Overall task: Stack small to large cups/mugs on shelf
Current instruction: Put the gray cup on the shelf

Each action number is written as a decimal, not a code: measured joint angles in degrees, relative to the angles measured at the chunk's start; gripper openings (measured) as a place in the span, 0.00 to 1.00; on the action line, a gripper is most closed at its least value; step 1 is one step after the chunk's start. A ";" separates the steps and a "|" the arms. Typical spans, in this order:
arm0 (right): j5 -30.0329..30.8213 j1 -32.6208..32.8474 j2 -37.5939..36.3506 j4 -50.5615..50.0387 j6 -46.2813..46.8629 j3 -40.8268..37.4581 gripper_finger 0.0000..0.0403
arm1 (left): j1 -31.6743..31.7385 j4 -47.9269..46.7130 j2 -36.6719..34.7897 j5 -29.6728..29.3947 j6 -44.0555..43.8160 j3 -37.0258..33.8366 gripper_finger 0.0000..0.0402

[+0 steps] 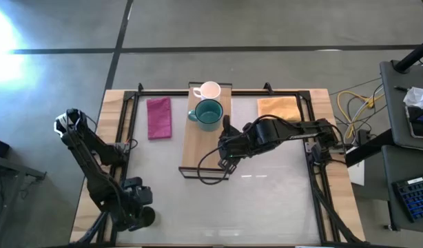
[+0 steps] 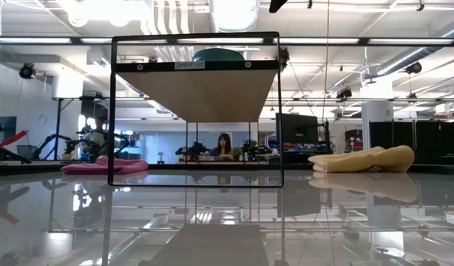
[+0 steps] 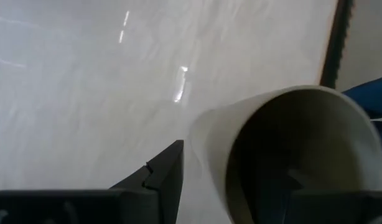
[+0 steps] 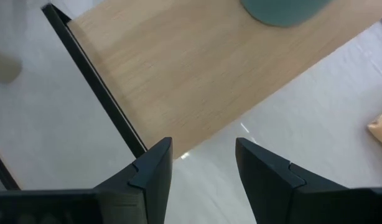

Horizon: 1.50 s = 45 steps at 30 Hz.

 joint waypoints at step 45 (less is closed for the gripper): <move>11.87 7.97 -6.53 10.59 17.43 -13.66 0.05 | 50.71 -12.51 1.62 0.43 47.82 34.50 0.00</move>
